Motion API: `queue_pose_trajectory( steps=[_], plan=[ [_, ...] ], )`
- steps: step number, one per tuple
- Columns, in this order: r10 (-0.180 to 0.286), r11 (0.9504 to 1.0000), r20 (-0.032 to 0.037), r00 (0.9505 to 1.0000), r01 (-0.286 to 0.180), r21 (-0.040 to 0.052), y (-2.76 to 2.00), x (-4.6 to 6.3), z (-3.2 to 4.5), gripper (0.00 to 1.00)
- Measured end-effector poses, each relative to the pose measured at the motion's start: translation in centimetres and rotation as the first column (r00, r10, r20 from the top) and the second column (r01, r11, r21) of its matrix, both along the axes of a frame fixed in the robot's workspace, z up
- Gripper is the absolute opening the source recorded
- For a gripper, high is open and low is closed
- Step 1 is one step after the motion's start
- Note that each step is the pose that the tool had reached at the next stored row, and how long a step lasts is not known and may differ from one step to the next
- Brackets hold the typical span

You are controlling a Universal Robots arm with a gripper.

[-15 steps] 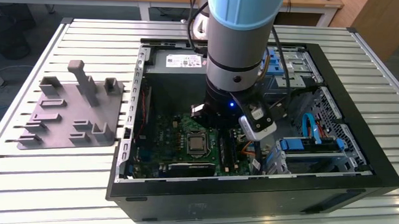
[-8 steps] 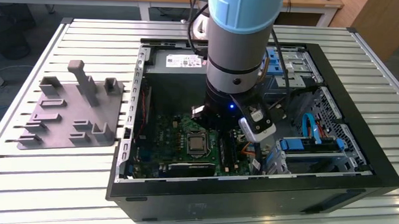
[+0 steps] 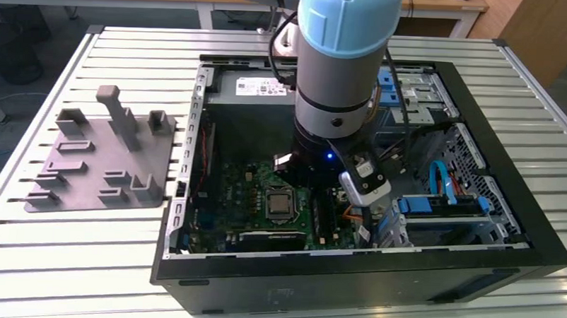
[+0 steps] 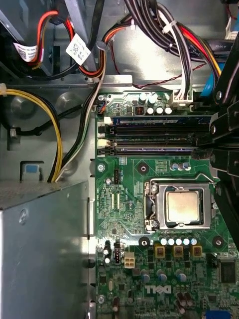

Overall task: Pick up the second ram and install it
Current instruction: 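Insert the second ram into the second slot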

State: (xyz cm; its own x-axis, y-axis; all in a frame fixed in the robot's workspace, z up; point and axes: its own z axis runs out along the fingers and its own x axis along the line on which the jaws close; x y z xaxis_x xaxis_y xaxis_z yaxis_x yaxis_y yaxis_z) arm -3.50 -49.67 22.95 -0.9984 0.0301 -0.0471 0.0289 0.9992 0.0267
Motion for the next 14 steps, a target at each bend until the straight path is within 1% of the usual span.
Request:
queue_pose_trajectory(
  steps=[8,14],
  plan=[
    [-0.012,0.9999,0.0001,0.9999,0.012,-0.0008,0.32,0.19,-0.45,0.14],
    [-0.015,0.9999,0.0001,0.9999,0.015,-0.0049,0.35,0.43,-0.57,0.14]
  ],
)
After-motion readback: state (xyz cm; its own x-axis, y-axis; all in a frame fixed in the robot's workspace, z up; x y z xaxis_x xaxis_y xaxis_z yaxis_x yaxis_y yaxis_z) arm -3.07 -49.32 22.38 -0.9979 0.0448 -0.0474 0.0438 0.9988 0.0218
